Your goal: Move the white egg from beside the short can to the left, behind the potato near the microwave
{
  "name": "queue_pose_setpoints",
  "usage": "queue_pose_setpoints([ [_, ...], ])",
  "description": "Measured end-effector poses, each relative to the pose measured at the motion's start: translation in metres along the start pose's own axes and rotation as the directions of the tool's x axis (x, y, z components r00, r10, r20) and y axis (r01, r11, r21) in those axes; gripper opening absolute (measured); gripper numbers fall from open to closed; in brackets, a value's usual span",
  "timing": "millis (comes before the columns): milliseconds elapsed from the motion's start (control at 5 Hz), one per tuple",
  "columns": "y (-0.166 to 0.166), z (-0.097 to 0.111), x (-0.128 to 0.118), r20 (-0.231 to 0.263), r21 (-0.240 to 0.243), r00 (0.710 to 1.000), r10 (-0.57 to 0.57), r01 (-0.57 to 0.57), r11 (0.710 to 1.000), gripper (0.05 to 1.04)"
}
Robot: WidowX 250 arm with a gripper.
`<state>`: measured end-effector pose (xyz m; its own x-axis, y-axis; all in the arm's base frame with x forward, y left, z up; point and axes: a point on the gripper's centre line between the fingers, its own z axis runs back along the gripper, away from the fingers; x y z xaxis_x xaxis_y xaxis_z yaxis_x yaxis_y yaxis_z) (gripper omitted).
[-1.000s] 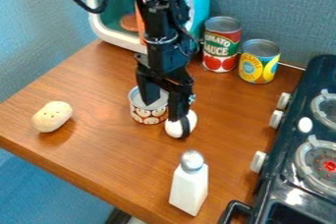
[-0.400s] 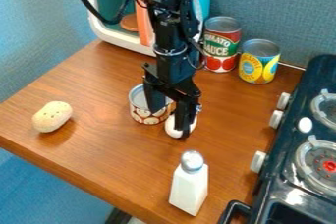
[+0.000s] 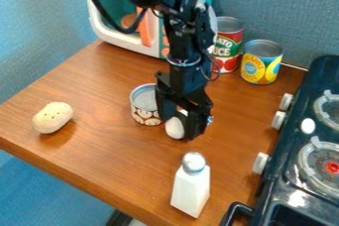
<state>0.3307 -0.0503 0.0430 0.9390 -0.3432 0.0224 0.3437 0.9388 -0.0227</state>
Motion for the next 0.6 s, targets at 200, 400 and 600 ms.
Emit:
queue_pose_setpoints([
  [200,0.002,-0.003,0.003,-0.007,0.005,1.0,0.017,-0.017,1.0,1.001],
  [400,0.003,-0.011,0.005,-0.037,0.031,0.999,0.027,-0.026,0.999,1.001],
  [600,0.0,-0.015,0.007,-0.045,0.047,0.998,0.033,-0.031,0.998,1.001],
])
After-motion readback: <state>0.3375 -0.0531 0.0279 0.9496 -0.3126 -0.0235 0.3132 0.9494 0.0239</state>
